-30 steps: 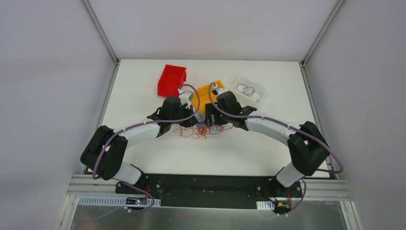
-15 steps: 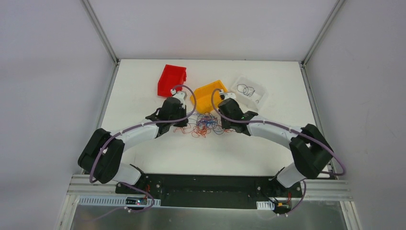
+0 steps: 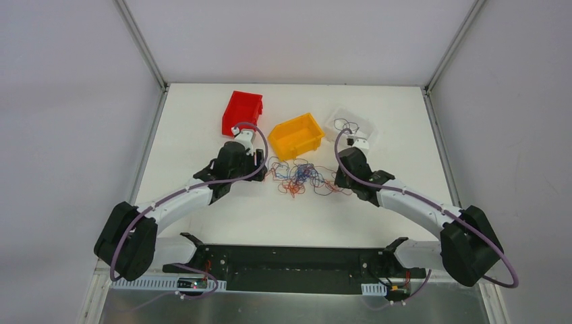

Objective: Untangle the cables

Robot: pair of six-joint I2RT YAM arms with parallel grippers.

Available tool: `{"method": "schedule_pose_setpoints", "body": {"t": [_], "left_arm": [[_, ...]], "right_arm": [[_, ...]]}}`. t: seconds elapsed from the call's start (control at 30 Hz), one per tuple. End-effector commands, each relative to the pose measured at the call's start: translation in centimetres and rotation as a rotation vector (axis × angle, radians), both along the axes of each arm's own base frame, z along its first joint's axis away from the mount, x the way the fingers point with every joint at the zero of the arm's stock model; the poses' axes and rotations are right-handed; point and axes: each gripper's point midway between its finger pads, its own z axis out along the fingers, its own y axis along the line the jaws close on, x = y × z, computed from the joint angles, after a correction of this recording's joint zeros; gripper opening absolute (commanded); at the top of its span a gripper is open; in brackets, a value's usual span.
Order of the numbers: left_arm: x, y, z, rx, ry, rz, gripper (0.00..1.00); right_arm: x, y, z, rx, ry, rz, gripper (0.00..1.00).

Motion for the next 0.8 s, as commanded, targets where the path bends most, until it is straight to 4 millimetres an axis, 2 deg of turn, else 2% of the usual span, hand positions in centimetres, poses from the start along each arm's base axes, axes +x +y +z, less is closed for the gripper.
{"method": "schedule_pose_setpoints", "body": {"t": [0.0,0.07,0.2,0.27,0.33,0.63,0.73,0.77], "left_arm": [[-1.1,-2.3,1.9,-0.101,-0.017,-0.092,0.63],[-2.1,-2.5,1.4,-0.086,0.062,-0.074,0.62],[-4.5,-5.9,1.9,-0.092,0.084,-0.150,0.62],[-4.8,-6.9,2.0,-0.114,0.105,-0.166,0.61],[-4.7,-7.5,1.6,-0.111,0.126,-0.173,0.60],[-3.9,-9.5,-2.6,-0.064,0.249,-0.195,0.55],[-3.5,-10.1,-3.5,-0.077,0.264,-0.181,0.45],[-3.3,-10.3,-3.6,-0.085,0.266,-0.176,0.37]], "right_arm": [[0.7,2.2,1.4,0.083,-0.043,0.076,0.00],[0.7,2.3,1.1,0.082,-0.040,0.084,0.00],[0.7,2.7,0.8,0.101,-0.045,0.094,0.00],[0.7,2.8,0.7,0.108,-0.047,0.098,0.00],[0.6,2.9,0.6,0.112,-0.046,0.100,0.00],[0.4,2.9,0.8,0.133,-0.054,0.102,0.00],[0.4,2.7,0.5,0.129,-0.056,0.089,0.00],[0.5,2.5,0.4,0.123,-0.057,0.081,0.00]]}}
